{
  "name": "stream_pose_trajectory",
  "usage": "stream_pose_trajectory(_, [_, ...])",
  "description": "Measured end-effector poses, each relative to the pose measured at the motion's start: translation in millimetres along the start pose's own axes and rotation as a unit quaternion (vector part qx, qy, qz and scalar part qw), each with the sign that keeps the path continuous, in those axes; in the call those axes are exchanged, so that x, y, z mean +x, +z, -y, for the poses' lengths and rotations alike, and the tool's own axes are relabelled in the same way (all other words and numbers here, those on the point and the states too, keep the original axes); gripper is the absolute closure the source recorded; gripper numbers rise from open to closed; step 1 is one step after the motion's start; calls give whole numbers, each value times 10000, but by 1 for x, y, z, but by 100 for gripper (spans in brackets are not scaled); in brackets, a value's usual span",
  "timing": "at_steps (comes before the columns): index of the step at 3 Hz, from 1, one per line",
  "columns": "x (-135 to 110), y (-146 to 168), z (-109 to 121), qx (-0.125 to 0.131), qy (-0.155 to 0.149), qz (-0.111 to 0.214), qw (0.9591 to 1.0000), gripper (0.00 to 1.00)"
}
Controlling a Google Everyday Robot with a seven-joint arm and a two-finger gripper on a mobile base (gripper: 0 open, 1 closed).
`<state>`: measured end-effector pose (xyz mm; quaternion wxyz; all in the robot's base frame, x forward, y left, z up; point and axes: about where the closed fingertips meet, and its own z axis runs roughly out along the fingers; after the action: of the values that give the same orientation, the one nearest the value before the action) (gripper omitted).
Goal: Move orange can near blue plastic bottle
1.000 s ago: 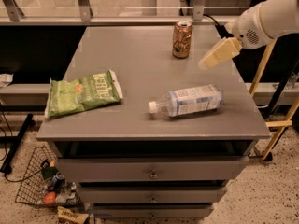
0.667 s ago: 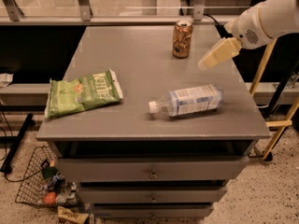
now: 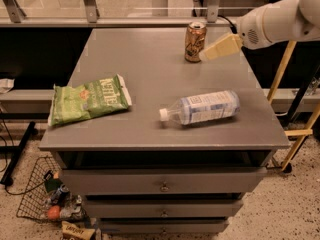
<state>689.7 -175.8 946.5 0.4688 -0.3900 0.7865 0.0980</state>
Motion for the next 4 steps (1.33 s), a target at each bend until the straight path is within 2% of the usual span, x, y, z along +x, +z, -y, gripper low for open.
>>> stream_pose_trajectory(1, [-11,33,15,342,257,249,9988,0])
stream_pose_trajectory(2, [-21,78,28,568,553,358,9962,0])
stream_pose_trajectory(3, [-25,101,36,660,705,408,9945,0])
stream_pose_trajectory(4, [-29,116,53,845,790,468,9922,18])
